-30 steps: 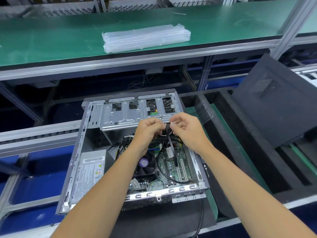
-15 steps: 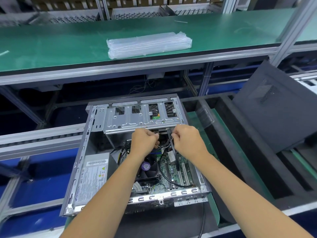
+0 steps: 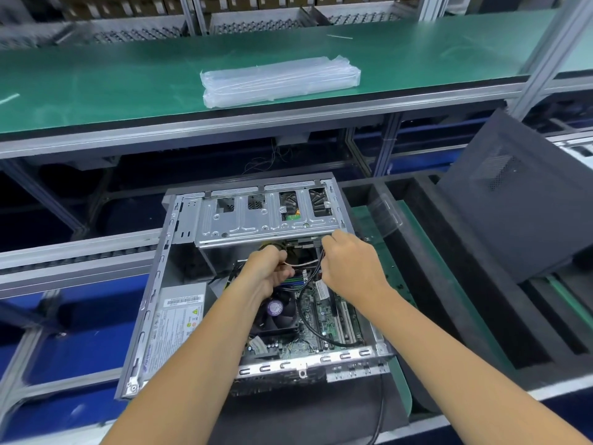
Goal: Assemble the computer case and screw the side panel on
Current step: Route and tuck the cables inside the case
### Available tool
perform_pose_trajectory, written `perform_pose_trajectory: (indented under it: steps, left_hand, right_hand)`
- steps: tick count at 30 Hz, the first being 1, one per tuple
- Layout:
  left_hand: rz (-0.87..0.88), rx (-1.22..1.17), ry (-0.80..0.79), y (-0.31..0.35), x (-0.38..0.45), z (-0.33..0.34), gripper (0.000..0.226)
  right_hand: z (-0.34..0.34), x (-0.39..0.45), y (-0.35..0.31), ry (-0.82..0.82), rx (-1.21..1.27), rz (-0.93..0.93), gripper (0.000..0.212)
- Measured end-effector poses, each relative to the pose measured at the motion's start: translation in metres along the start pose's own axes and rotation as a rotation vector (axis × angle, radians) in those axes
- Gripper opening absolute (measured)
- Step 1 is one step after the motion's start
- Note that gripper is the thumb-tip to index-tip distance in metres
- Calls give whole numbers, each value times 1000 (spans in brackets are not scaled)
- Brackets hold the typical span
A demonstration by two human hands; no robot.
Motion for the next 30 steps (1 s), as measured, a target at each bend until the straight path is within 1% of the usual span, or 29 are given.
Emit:
perform_pose_trajectory:
  steps: [2,4,6,8,11,13,14,17,19,20,23,26,30]
  left_hand:
    - [-7,31,4,0,-2,2,9]
    - [-19,-6,4,0,-3,2,10]
    - [-39,-59,-3,-1,-5,2,10]
    - [-45,-101,5,-1,-6,1,12]
    - [13,-140,107,1,-11,-4,12]
    - [98,-141,226,3,-15,-8,11]
    - [164,-126,280,6,-18,-9,12]
    - [448,48,399,17,-30,-8,15]
    - [638,149,441,23,-38,-2,18]
    - [706,175,447,25,-41,1,20]
    - [808,225,404,28,-43,10,25]
    - [847,230,290,29,-43,16,24]
    - [871,268,100,31,-40,21,7]
  right_hand:
    - [5,2,6,-53,-28,41,14]
    - [9,4,11,-117,-45,62,14]
    - [10,4,10,-147,-47,56,8]
    - [12,4,9,-158,-50,59,11]
    - [11,5,12,-154,-12,103,11]
    - [10,6,16,-128,50,145,5]
    - [10,6,18,-119,85,156,7]
    - [8,5,22,-61,241,157,12]
    - [4,4,25,-3,376,163,14]
    - [3,3,27,15,434,164,14]
    - [3,3,27,23,548,144,11]
    - [5,3,27,35,589,114,5]
    - [4,5,33,112,657,162,6]
Point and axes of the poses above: each hand's wrist, its own x-axis towards the middle knuckle, its own z-axis out of the palm, y = z × x, the point moved 4 cm from there along x, towards the middle knuckle, and after that the axes turned 12 degrees about x, right-handed, at the moved point
